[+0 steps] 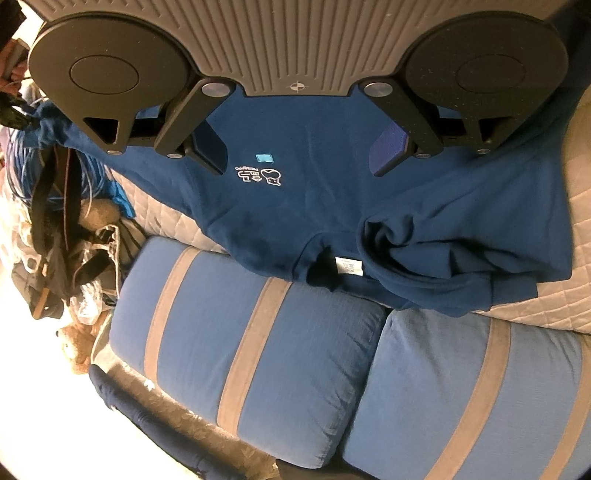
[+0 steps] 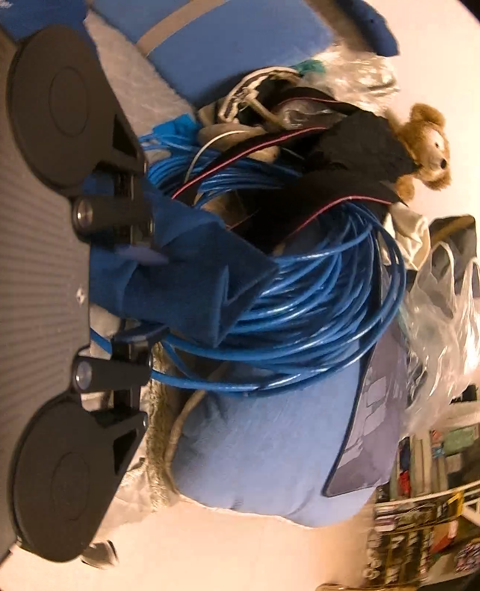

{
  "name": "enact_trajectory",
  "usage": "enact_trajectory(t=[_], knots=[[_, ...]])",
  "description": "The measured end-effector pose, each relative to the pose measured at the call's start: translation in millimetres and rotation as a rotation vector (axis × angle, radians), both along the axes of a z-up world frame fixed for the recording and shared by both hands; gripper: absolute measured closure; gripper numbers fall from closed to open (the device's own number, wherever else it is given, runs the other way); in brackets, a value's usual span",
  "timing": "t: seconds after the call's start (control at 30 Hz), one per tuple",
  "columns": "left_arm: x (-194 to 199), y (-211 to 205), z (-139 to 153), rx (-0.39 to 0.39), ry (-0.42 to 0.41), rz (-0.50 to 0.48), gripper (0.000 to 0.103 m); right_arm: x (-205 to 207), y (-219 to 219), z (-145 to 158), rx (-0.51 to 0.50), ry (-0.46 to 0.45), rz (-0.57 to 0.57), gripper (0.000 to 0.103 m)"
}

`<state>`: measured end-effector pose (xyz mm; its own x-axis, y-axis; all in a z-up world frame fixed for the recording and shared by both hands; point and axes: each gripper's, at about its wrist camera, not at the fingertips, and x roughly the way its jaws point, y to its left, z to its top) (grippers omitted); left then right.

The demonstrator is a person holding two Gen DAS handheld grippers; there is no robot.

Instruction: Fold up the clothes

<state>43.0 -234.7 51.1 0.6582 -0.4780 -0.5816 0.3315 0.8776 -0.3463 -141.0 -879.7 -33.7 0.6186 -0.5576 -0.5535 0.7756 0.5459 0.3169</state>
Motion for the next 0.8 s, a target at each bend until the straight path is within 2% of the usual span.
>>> enact_trajectory(t=[0.07,0.1,0.17,0.4,0.5,0.53,0.57,0.6,0.63,0.7,0.77,0.8], knots=[[0,0,-1,0.005,-0.001,-0.002,0.018,0,7,8,-0.044,0.013,0.003,0.091],[0,0,-1,0.007,0.001,-0.002,0.018,1,11,12,-0.069,0.020,0.006,0.092],[0,0,-3,0.011,0.004,-0.002,0.018,5,23,28,-0.205,0.044,0.044,0.094],[0,0,-3,0.009,0.002,0.003,0.018,14,18,62,-0.478,0.050,0.085,0.094],[-1,0,-3,0.004,-0.007,0.001,0.018,26,-3,40,-0.346,0.151,0.051,0.093],[-2,0,-3,0.003,-0.013,0.000,0.018,28,-1,37,-0.346,0.163,0.051,0.092],[-3,0,-4,0.002,-0.019,-0.001,0.018,30,1,35,-0.347,0.176,0.052,0.083],[-3,0,-4,0.002,-0.025,-0.003,0.018,34,7,35,-0.355,0.199,0.060,0.065],[-3,-1,-4,0.004,-0.029,-0.003,0.018,37,14,35,-0.366,0.226,0.062,0.059],[-4,-3,-3,0.004,-0.039,-0.010,0.018,41,29,40,-0.387,0.259,0.046,0.023],[-6,-4,-2,-0.001,-0.053,-0.020,0.018,43,45,51,-0.410,0.223,0.043,0.008],[-6,-5,-1,-0.003,-0.063,-0.025,0.018,44,53,58,-0.419,0.197,0.052,0.004]])
